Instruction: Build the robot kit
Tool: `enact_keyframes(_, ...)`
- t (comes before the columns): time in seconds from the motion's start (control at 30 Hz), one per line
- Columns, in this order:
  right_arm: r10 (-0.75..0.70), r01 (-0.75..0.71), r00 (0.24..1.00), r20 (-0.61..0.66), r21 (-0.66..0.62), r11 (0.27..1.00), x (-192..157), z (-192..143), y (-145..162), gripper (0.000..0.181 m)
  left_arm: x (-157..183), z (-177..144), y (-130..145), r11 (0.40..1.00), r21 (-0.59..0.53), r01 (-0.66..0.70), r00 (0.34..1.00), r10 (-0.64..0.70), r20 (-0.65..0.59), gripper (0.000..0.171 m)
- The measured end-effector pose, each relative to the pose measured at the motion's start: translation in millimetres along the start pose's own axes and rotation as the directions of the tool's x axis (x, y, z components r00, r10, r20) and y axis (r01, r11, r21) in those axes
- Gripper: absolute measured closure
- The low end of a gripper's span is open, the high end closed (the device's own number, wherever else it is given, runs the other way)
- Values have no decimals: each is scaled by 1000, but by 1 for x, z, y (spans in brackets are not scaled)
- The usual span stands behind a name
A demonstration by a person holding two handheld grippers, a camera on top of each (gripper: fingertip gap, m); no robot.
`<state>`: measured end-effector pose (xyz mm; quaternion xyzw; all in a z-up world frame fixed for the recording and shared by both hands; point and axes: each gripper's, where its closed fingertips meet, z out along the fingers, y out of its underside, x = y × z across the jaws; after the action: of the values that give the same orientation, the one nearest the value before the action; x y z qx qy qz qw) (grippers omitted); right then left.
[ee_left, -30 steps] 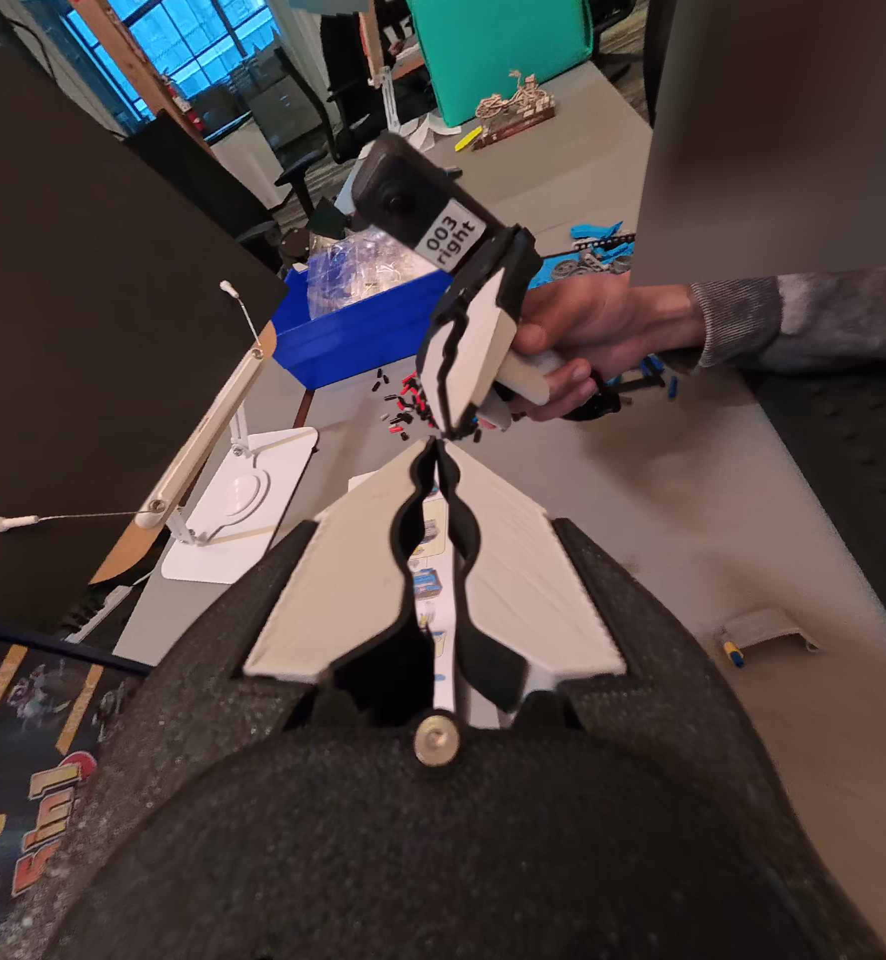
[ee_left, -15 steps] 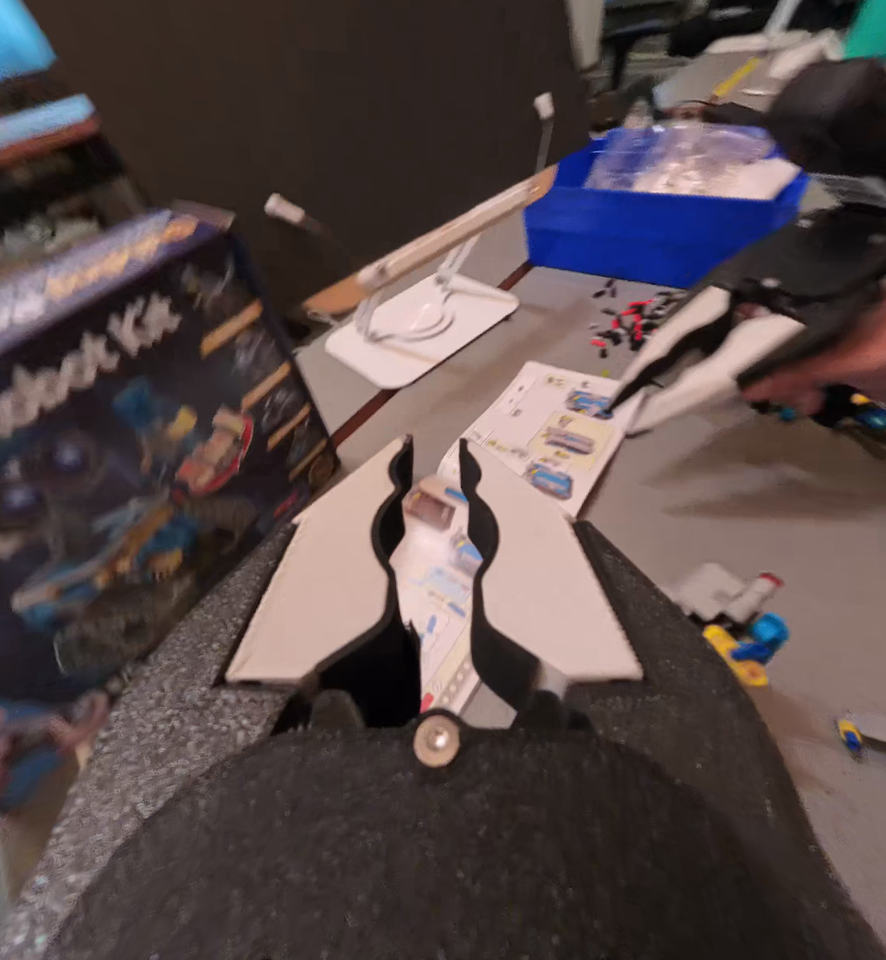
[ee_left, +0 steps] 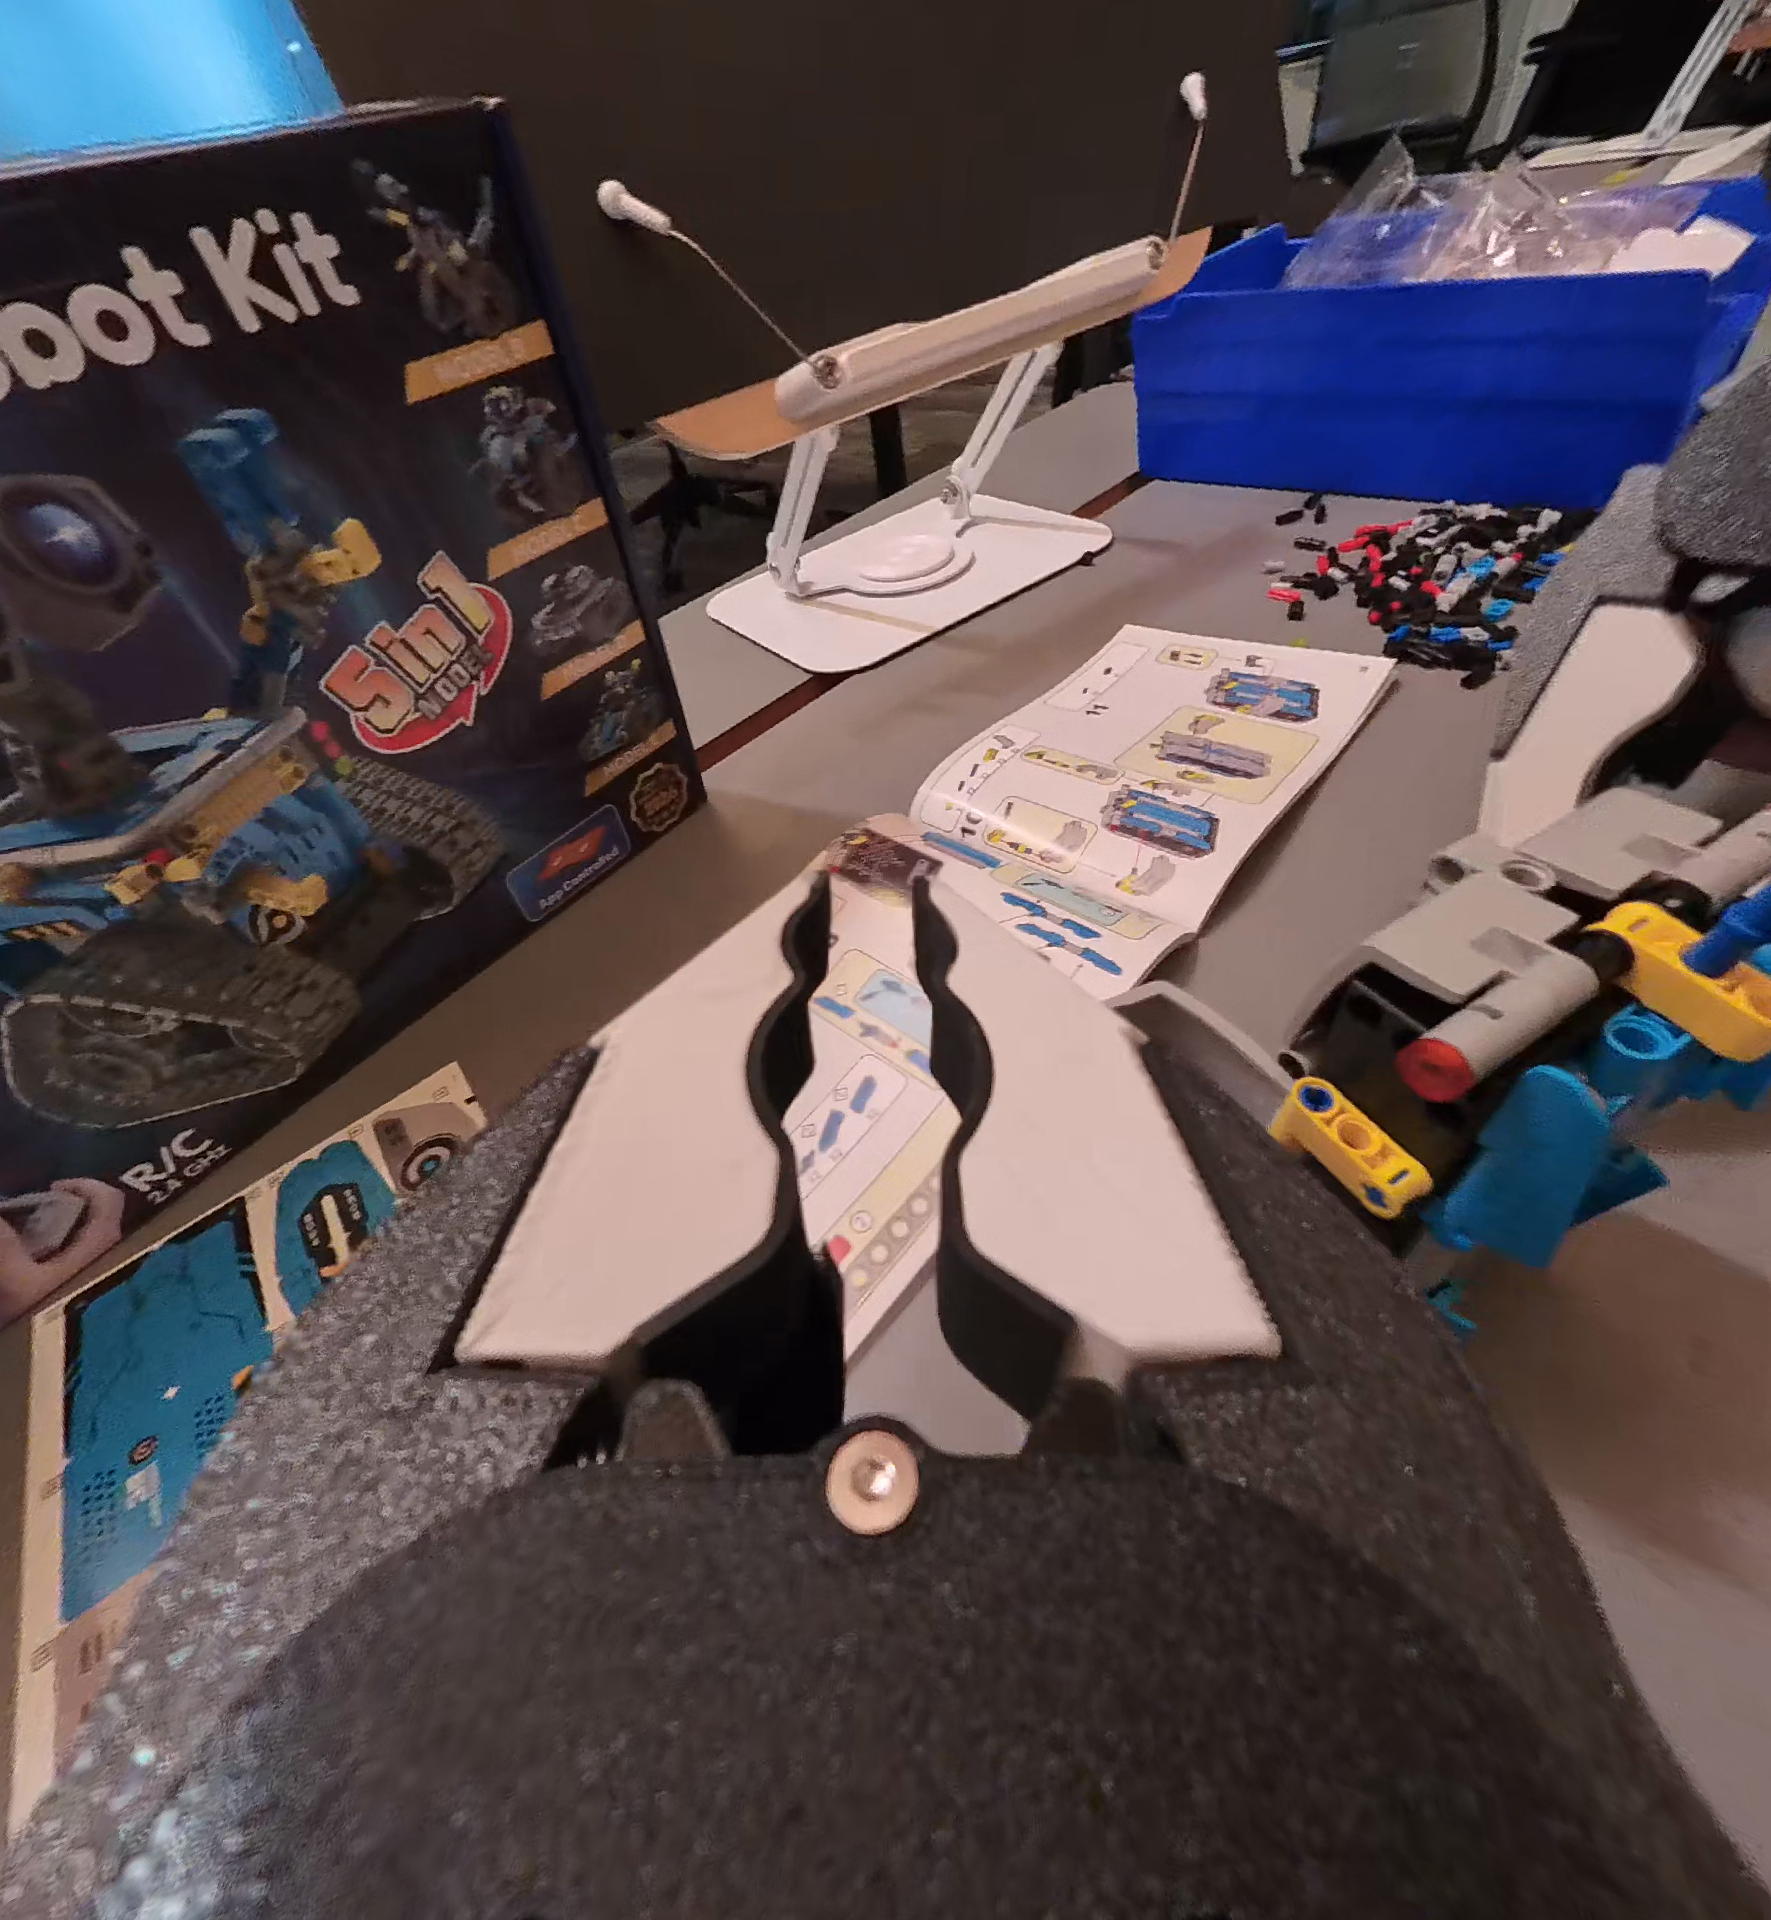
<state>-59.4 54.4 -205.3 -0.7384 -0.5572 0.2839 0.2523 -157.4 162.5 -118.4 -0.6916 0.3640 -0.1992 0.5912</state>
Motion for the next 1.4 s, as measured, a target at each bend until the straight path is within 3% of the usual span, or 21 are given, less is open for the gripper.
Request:
enact_keyframes(0.43,-115,113,990,-83,-33,993,4,15,-1,161,12,-20,-12,998,44,38,999,-38,5,156)
enact_keyframes(0.7,-151,142,984,-98,-90,986,3,19,3,174,28,-23,-15,997,42,-66,998,67,-3,156)
enact_keyframes(0.77,-122,121,987,-108,-17,992,2,6,-9,174,30,-26,-20,995,56,-82,997,82,4,156)
enact_keyframes(0.87,-31,54,993,-111,210,976,6,-37,-42,174,32,-34,-34,990,109,-92,996,91,19,156)
enact_keyframes(1.0,133,-90,990,-49,510,856,24,-91,-71,174,42,-46,-54,980,187,-63,998,64,0,156)
enact_keyframes(1.1,173,-172,984,53,563,808,22,-97,-76,174,57,-53,-64,965,231,-120,991,131,-30,157)
enact_keyframes(1.17,137,-155,988,72,512,845,12,-84,-72,174,74,-59,-68,951,239,-196,972,221,-78,157)
enact_keyframes(1.23,92,-148,983,157,392,908,-10,-62,-63,174,110,-73,-68,938,259,-232,917,300,-264,157)
enact_keyframes(1.33,58,-81,983,173,126,989,-26,-27,-26,174,171,-94,-17,949,51,-310,710,267,-652,157)
enact_keyframes(1.4,21,-22,992,121,8,1000,-24,-11,-6,174,191,-97,10,936,-16,-351,637,227,-737,157)
